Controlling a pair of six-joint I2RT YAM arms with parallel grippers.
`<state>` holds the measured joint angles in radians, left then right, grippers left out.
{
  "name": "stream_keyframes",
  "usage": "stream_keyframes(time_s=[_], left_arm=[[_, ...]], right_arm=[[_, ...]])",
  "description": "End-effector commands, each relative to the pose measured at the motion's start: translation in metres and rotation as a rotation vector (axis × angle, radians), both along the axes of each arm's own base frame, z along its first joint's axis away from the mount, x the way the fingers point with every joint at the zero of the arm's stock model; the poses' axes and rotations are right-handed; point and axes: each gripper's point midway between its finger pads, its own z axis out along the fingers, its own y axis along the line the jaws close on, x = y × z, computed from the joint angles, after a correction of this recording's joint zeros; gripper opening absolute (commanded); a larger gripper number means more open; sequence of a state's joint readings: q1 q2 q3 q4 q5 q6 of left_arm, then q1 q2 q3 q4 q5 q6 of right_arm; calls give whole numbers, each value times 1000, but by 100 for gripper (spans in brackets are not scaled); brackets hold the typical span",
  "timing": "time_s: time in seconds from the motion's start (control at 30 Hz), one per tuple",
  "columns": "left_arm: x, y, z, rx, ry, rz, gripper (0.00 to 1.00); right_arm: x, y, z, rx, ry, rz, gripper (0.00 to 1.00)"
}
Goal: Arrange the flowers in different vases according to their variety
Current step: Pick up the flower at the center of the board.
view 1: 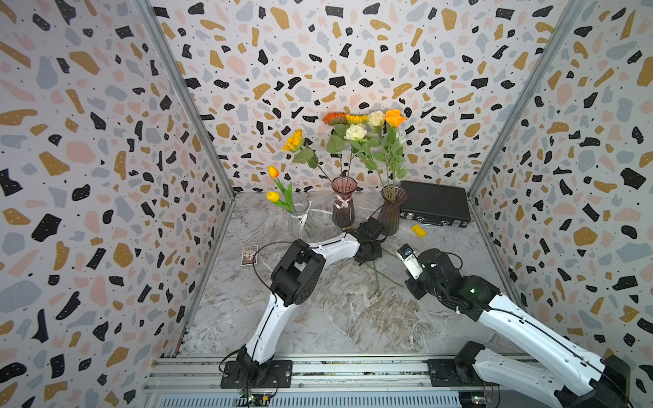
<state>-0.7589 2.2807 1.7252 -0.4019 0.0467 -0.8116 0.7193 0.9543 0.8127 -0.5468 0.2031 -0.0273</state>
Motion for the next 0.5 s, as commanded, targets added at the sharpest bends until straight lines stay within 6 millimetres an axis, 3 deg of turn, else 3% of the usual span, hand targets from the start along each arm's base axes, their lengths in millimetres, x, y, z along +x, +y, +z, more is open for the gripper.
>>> stream_keyframes(time_s=[0.0, 0.13, 0.23, 0.47], left_arm=[[-22, 18, -31, 88, 104, -21, 0], [-25, 25, -12, 79, 79, -10, 0], [-31, 32, 14, 65, 44, -8, 0], [-40, 49, 108, 1, -133, -35, 0]], right_arm=[[0, -4, 4, 0, -21, -10, 0], [0, -5, 5, 0, -24, -12, 0], [0, -5, 8, 6, -31, -12, 0], [-11, 14, 22, 131, -40, 87, 0]])
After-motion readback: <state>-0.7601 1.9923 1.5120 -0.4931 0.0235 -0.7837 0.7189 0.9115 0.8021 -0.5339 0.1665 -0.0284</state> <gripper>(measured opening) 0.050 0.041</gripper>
